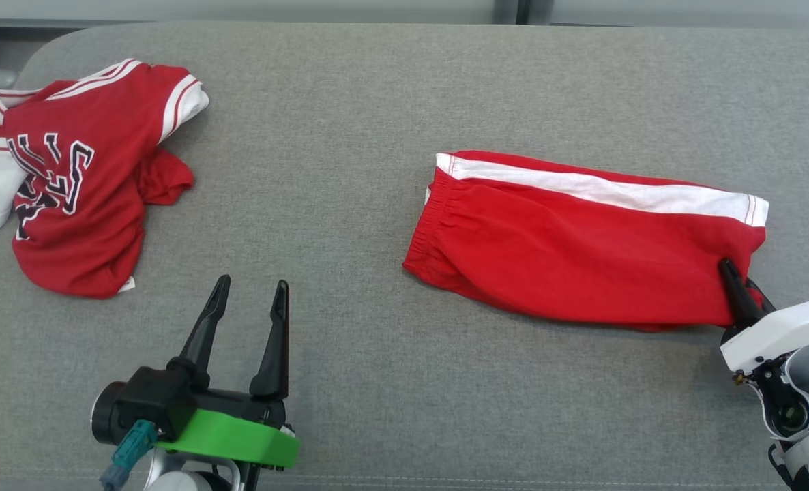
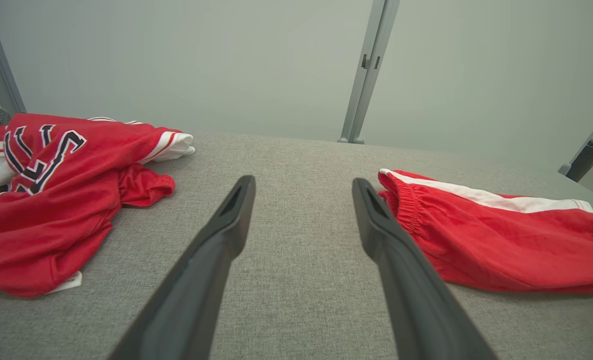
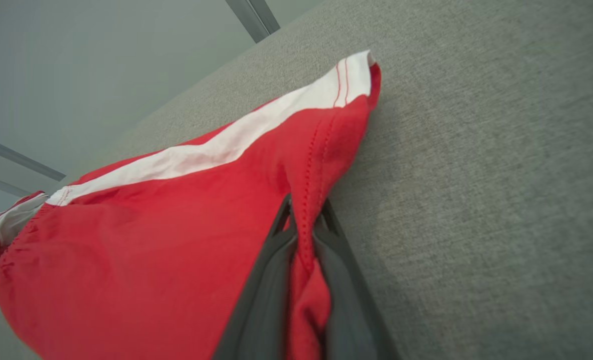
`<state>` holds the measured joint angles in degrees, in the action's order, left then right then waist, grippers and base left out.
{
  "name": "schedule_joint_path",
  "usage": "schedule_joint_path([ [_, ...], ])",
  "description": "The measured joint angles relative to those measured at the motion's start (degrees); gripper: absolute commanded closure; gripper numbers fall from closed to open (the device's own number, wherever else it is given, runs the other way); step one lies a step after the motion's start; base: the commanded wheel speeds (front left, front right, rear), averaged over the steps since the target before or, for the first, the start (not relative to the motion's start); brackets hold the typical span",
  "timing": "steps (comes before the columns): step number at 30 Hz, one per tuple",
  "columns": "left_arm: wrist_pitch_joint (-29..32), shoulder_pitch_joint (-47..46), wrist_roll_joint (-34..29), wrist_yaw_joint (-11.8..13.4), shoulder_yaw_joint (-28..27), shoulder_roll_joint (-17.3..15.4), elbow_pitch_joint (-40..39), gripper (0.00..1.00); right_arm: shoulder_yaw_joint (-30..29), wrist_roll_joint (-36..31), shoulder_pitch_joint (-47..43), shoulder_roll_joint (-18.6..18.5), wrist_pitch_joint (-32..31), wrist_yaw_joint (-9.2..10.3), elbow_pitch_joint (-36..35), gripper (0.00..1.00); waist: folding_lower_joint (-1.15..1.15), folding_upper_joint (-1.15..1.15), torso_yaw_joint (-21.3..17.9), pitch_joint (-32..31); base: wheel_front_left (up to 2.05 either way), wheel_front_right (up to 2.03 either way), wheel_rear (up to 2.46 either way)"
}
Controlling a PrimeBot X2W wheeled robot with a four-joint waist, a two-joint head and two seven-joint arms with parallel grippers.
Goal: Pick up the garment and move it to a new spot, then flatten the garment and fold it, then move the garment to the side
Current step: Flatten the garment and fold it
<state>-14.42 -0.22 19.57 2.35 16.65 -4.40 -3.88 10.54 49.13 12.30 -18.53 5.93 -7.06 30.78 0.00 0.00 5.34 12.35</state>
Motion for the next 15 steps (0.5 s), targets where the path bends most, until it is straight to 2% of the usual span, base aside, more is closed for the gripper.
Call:
schedule_joint_path([
  [6, 0.00, 0.27, -0.36, -1.09, 1.03, -0.04, 1.54, 0.00, 0.80, -1.82, 0.01, -2.92, 0.10, 0.00, 0.37, 1.00, 0.00, 0.00, -2.11, -1.91, 0.00, 0.00, 0.00],
  [15, 0.00, 0.52, -0.64, -1.42, 1.82, -0.03, 2.23, 0.00, 0.74, -2.89, 0.17, -4.87, 0.10, 0.00, 1.05, 1.00, 0.00, 0.00, -0.62, -2.47, 0.00, 0.00, 0.00],
])
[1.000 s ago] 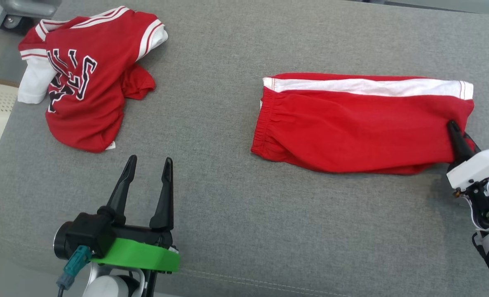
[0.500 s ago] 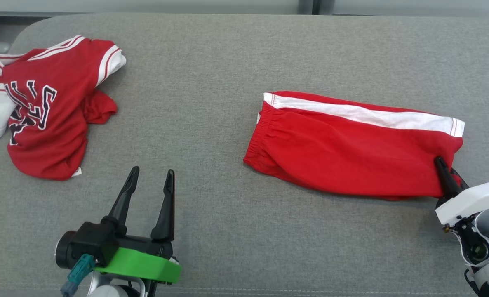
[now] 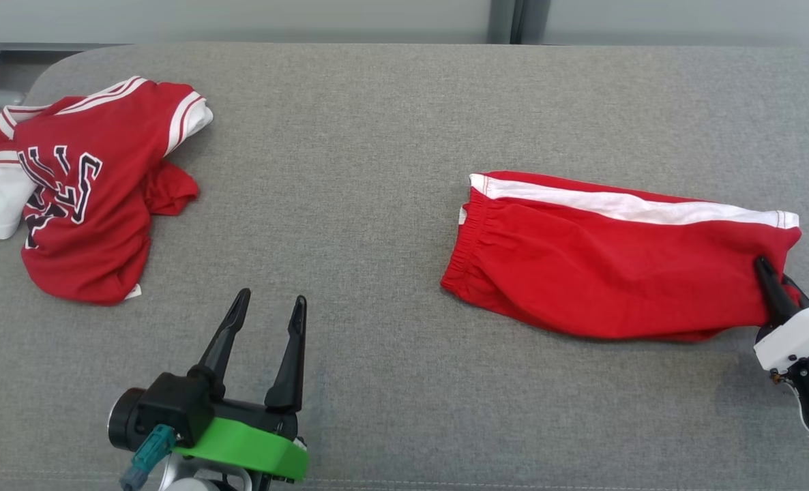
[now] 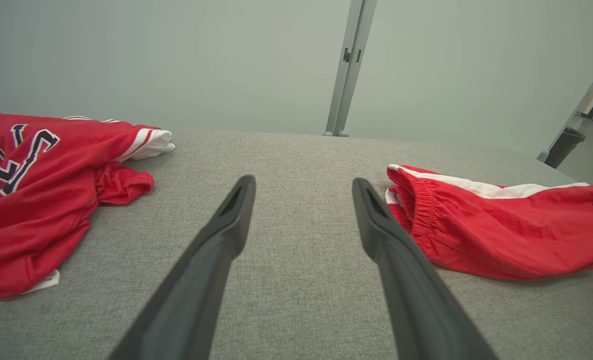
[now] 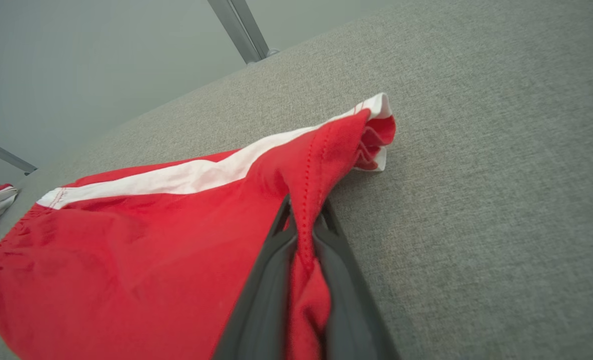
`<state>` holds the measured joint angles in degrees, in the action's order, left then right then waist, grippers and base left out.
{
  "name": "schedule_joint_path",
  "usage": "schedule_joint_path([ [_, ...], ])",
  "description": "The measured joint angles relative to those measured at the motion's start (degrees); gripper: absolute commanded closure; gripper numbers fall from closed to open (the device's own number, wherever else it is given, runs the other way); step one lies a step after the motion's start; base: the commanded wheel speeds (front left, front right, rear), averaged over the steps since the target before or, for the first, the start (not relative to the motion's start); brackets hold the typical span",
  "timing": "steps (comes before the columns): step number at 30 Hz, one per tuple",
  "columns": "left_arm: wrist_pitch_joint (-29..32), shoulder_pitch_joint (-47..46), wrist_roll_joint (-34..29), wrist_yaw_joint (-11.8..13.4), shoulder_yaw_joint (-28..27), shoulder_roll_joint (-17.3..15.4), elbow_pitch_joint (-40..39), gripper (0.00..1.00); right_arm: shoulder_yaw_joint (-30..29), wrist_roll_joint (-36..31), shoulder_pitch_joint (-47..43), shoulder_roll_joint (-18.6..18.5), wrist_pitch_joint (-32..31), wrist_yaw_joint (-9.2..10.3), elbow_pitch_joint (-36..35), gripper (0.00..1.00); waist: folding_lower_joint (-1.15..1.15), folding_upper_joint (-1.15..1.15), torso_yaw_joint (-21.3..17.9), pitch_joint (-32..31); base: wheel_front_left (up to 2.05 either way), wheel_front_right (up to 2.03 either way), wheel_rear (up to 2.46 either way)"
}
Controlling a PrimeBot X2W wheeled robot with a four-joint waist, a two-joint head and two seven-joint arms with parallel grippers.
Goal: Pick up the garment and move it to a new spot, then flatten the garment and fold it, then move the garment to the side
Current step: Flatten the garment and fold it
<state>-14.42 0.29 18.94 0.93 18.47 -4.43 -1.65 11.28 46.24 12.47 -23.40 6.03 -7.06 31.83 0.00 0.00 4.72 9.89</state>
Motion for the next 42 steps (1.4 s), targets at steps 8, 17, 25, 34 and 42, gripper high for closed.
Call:
schedule_joint_path([
  [8, 0.00, 0.01, 0.00, -0.25, -0.60, 0.04, 0.25, 0.00, 0.67, -0.42, 0.05, 0.02, -0.11, 0.00, 0.75, 1.00, 0.00, 0.00, 1.33, 0.44, 0.00, 0.00, 0.00],
  [17, 0.00, 0.01, 0.00, -0.25, -1.65, 0.05, 0.33, 0.00, 0.96, -0.41, 0.00, 0.33, -0.10, 0.00, 1.04, 1.00, 0.00, 0.00, 1.51, 0.49, 0.00, 0.00, 0.00],
  [25, 0.00, 0.01, 0.00, -0.40, -1.66, 0.14, 0.68, 0.00, 1.97, -1.38, 0.24, -0.23, 0.34, 0.00, -0.40, 1.00, 0.00, 0.00, 0.98, 0.49, 0.00, 0.00, 0.00],
  [34, 0.00, -0.31, 0.00, -1.48, -0.15, 0.41, 1.15, 0.00, 8.42, -4.52, 4.58, -0.08, 0.04, 0.00, -9.18, 1.00, 0.00, 0.00, 2.65, 0.60, 0.00, 0.00, 0.00],
  [42, 0.00, -1.35, 0.01, -2.01, 0.23, 0.90, 1.45, 0.00, 15.40, -7.05, 7.20, 0.57, -3.79, 0.00, -14.47, 1.00, 0.00, 0.00, 5.38, 0.83, 0.00, 0.00, 0.00],
])
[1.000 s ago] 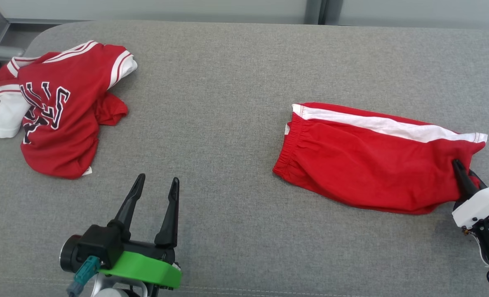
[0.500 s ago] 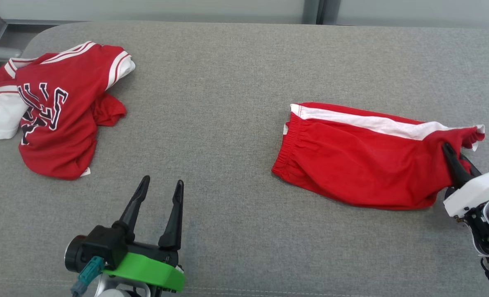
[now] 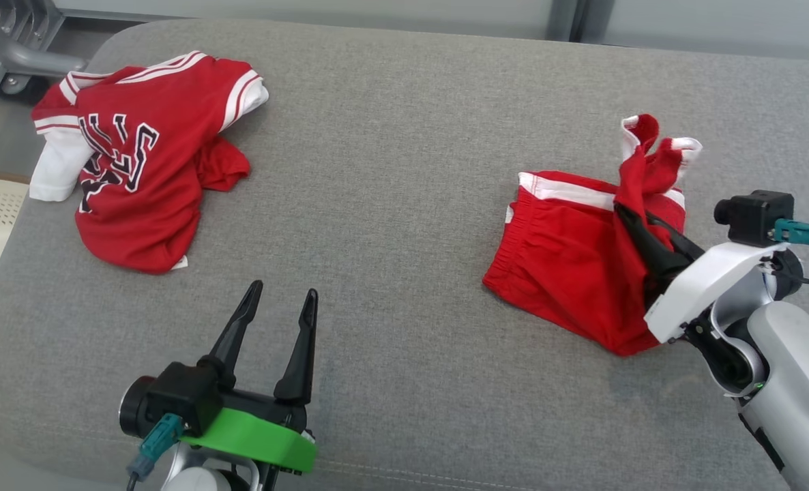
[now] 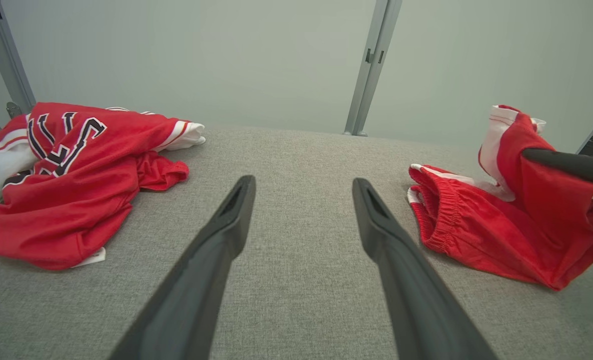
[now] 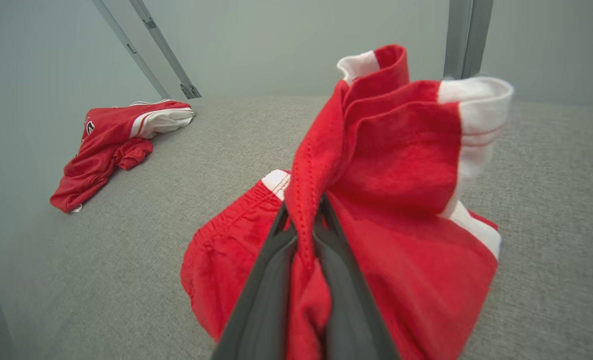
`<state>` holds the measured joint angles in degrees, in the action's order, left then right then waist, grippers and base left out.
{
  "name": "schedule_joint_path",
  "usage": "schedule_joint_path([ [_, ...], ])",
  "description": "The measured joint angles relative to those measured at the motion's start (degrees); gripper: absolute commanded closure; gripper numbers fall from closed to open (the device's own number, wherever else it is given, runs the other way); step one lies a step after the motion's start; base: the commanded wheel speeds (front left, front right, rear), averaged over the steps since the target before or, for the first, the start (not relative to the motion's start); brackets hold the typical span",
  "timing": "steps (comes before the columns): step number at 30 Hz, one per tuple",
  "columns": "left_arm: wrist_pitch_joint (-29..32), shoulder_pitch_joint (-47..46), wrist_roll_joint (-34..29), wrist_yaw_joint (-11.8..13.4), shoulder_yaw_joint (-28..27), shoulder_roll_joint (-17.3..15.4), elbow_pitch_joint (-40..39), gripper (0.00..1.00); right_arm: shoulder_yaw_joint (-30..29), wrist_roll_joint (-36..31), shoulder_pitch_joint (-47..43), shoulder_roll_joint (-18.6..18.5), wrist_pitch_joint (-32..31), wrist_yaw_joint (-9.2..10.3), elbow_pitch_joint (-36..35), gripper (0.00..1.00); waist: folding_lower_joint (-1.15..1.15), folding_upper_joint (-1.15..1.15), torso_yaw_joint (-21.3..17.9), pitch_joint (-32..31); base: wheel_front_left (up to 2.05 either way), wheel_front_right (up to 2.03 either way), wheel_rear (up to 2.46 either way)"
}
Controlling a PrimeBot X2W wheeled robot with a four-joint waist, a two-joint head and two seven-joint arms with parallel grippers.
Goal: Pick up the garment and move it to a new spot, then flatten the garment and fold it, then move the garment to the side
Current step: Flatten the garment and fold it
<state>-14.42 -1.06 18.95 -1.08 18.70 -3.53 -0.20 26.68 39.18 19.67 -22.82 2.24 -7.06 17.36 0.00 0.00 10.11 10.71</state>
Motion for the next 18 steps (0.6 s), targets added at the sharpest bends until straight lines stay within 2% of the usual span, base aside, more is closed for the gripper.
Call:
schedule_joint_path([
  [10, 0.00, -0.44, 0.02, -0.01, -0.29, 0.44, 0.08, 0.00, 2.75, -0.64, 3.02, 3.15, -4.09, 0.00, -0.19, 1.00, 0.00, 0.00, 2.44, 1.15, 0.00, 0.00, 0.00],
  [13, 0.00, -0.44, 0.02, -0.01, -0.30, 0.45, 0.29, 0.00, 3.27, -0.96, 3.39, 3.67, -4.71, 0.00, -0.19, 0.85, 0.00, 0.00, 2.59, 1.32, 0.00, 0.00, 0.00],
  [14, 0.00, -0.44, 0.02, -0.01, -0.31, 0.45, 0.34, 0.00, 3.44, -1.11, 3.41, 3.63, -5.09, 0.00, -0.15, 0.75, 0.00, 0.00, 2.60, 1.37, 0.00, 0.00, 0.00],
  [15, 0.00, -0.44, 0.03, -0.01, -0.34, 0.46, 0.36, 0.00, 3.54, -1.33, 3.41, 3.63, -5.15, 0.00, -0.12, 0.51, 0.00, 0.00, 2.60, 1.41, 0.00, 0.00, 0.00],
  [16, 0.00, -0.45, 0.03, -0.01, -0.42, 0.47, 0.41, 0.00, 3.53, -1.45, 3.44, 3.72, -5.14, 0.03, -0.07, 0.00, 0.00, 0.00, 2.58, 1.44, 0.00, 0.00, 0.00],
  [18, 0.00, -0.45, 0.03, -0.01, -0.92, 0.49, 0.56, 0.00, 3.90, -1.78, 3.84, 4.24, -5.14, 0.03, 0.07, 0.00, 0.00, 0.00, 2.40, 1.37, 0.00, 0.00, 0.00],
])
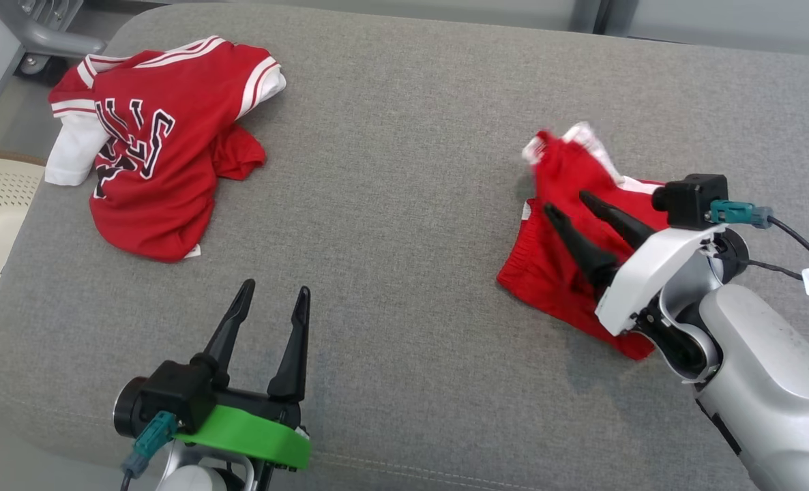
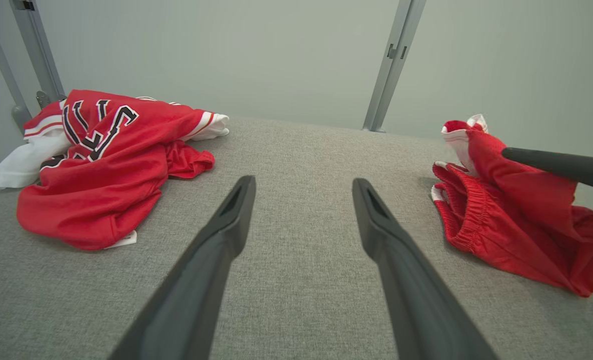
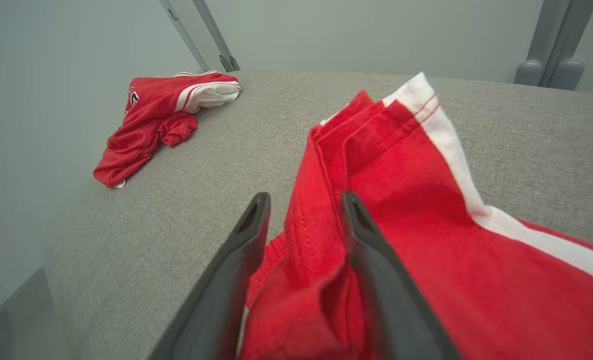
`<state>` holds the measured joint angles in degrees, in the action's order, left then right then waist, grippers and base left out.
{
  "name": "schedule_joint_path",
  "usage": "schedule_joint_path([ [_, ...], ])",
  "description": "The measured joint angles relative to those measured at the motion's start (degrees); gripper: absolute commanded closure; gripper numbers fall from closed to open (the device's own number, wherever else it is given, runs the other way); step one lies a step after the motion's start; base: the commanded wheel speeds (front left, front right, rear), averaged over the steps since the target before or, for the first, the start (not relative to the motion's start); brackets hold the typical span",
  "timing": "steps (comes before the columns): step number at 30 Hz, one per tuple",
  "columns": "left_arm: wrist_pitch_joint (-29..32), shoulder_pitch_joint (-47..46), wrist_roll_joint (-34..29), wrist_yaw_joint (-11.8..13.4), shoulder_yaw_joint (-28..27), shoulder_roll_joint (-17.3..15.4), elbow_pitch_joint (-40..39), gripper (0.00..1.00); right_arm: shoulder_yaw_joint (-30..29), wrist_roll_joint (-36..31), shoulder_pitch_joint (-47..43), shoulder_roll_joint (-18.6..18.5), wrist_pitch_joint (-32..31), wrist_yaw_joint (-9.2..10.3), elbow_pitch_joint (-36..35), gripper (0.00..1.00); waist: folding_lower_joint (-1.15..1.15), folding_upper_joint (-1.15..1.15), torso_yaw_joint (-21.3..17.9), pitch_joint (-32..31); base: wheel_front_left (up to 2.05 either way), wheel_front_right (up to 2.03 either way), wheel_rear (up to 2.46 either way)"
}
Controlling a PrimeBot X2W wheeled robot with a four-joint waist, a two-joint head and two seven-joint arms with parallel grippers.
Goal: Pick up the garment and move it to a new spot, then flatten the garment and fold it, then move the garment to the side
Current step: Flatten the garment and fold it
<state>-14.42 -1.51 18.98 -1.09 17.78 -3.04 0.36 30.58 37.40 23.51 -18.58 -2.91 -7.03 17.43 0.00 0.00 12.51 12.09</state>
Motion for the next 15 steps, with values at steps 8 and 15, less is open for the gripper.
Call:
schedule_joint_path([
  [8, 0.00, 0.00, 0.00, 0.00, -0.93, 0.01, 0.51, 0.00, -0.37, 0.32, 0.64, 1.72, 1.60, -0.01, -1.63, 0.00, 0.00, 0.00, -1.40, -0.83, 0.00, 0.00, 0.00],
  [15, 0.00, 0.08, -0.08, 0.01, -2.07, 0.01, 0.20, 0.00, -4.37, 1.89, -1.79, -0.02, 3.37, 1.63, -3.58, 0.00, 0.00, 0.00, -3.50, -1.53, 0.00, 0.00, 0.00],
])
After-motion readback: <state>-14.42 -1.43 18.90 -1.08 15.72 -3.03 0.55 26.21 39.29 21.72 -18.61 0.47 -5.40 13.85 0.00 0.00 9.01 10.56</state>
